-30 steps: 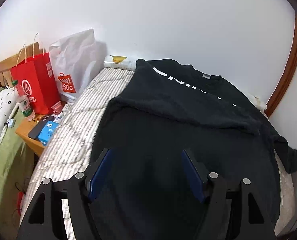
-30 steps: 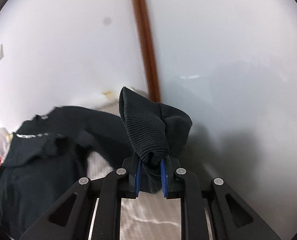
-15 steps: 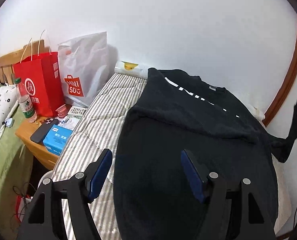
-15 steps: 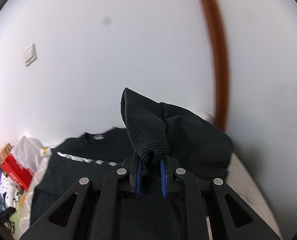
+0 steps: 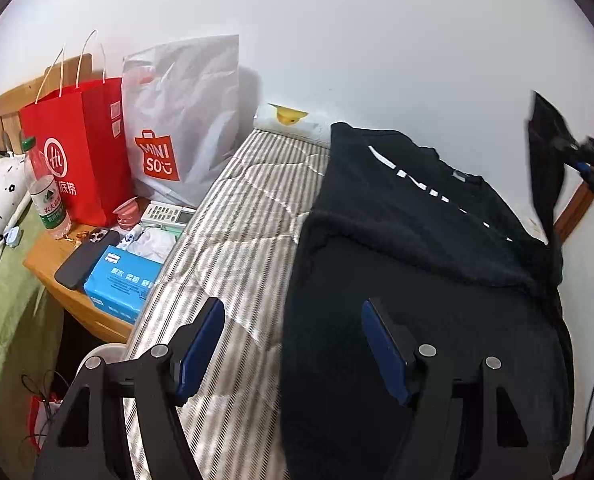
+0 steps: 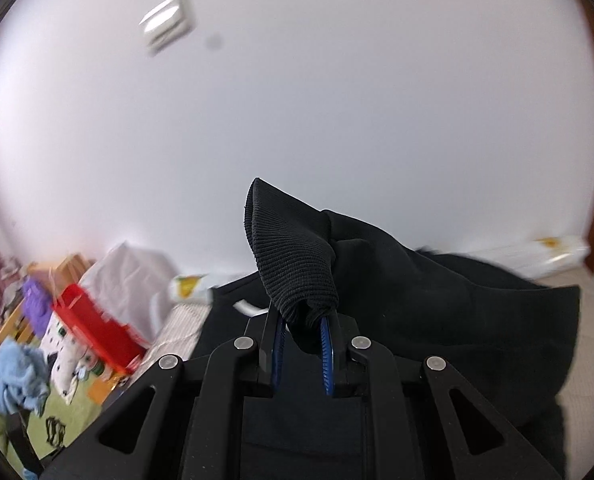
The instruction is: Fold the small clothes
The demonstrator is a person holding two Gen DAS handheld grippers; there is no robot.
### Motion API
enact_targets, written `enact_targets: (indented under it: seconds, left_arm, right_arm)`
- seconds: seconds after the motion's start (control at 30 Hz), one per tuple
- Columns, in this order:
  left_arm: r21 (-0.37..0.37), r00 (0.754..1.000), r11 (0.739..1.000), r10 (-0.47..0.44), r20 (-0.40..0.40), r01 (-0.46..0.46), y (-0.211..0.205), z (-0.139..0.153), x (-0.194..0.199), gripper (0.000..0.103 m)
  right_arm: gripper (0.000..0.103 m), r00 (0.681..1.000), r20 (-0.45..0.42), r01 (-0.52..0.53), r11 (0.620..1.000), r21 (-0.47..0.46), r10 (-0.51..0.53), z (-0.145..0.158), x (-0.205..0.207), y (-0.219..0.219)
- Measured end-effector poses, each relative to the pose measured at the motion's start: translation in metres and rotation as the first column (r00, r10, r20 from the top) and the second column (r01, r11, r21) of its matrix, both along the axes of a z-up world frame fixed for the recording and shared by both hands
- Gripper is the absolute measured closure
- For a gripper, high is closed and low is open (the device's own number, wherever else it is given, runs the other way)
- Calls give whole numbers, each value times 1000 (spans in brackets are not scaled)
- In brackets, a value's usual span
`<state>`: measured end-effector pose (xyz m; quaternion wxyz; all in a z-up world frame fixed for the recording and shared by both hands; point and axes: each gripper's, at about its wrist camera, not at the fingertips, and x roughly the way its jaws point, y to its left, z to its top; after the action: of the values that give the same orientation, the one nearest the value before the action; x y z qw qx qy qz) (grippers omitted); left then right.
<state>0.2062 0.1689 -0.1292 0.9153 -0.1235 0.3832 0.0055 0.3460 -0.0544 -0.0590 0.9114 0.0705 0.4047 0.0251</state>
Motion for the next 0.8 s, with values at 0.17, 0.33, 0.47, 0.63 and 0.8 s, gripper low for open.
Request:
enact_targets:
  seconds: [0.17, 0.33, 0.47, 0.63, 0.8]
  left_arm:
    - [1, 1000, 1000, 10, -4, -10, 8, -3, 5, 34]
    - [3, 1000, 1000, 12, -17, -12, 9, -7, 11, 34]
    - [16, 1000, 1000, 5, -25, -5, 2, -9, 17, 34]
    - [39, 999, 999, -27, -28, 28, -19, -6, 30, 34]
    - [74, 997, 995, -70, -15, 71, -50, 0, 50, 34]
  right_arm:
    - [88, 993, -91, -64, 997, 52, 68, -66, 22, 55]
    - [86, 982, -161, -84, 993, 82, 96, -115, 39, 84]
    - [76, 967, -202, -141, 988, 69, 152, -139, 39, 90]
    - [48, 964, -161, -219, 975, -20, 213, -127, 9, 72]
    - [49, 970, -146, -216, 963, -162, 193, -99, -36, 0]
